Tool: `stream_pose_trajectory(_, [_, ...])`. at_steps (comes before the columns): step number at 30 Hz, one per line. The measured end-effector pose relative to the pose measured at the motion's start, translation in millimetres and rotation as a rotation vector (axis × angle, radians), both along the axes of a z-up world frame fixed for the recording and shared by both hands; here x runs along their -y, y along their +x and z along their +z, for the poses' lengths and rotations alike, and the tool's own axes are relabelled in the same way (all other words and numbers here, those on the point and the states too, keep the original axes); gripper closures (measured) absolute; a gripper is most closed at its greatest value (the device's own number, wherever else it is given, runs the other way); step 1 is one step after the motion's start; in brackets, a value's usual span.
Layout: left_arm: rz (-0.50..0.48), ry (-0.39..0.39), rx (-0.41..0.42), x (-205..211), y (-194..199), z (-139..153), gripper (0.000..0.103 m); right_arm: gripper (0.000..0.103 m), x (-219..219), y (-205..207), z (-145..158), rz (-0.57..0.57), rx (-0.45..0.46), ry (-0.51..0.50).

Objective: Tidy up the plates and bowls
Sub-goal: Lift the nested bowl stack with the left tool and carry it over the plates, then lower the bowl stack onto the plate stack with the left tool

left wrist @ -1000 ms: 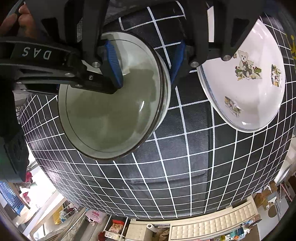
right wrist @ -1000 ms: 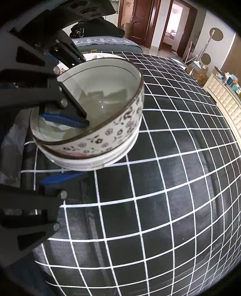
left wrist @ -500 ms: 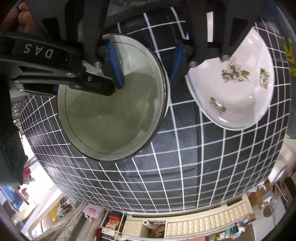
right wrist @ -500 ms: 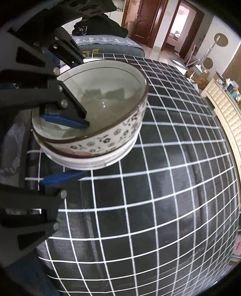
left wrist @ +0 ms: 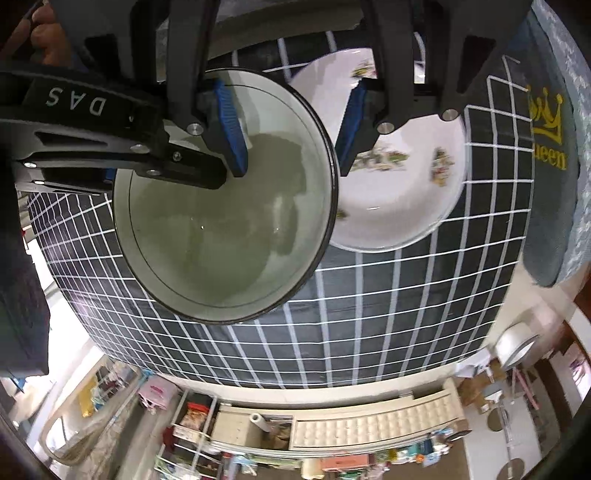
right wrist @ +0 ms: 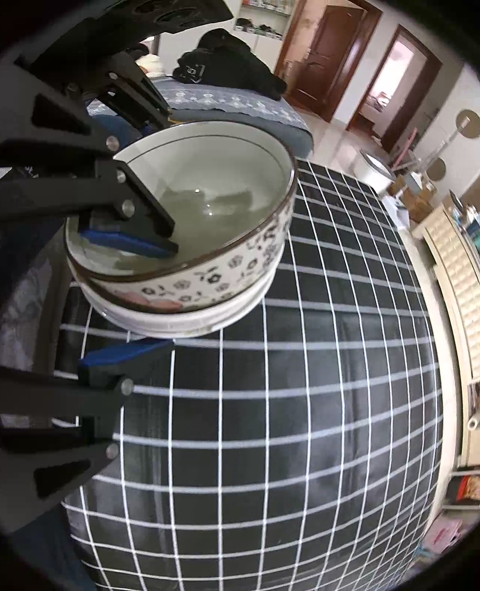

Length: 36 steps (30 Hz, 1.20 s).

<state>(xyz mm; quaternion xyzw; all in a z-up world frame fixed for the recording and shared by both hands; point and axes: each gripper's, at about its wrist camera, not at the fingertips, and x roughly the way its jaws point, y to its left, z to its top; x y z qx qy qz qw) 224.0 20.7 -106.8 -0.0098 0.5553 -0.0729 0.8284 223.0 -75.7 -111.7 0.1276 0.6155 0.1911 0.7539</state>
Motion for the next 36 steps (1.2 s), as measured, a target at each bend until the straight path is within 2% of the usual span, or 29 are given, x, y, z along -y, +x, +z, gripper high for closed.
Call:
stream_pose_trajectory(7, [0.066,0.014,-0.008,-43.9,-17.9,-1.3,0.057,0.055,-43.1,7.4,-7.2,0.069,-0.017,-0.003])
stream_pose_trajectory(13, [0.117,0.003,-0.034,-73.1,-22.6,-15.9,0.057,0.055,-63.5,12.7,-19.3,0.103,-0.042,-0.020])
stream_pose_trajectory(25, [0.147,-0.013,-0.076,-83.0,-24.8,-42.3,0.057,0.056,-74.7,16.7,-35.7,0.109,-0.078,-0.052])
stream_pose_trajectory(36, [0.140,0.002,-0.069,-80.0,-19.5,-44.0,0.057,0.057,-66.2,16.2,-41.2,0.096,-0.104,-0.017])
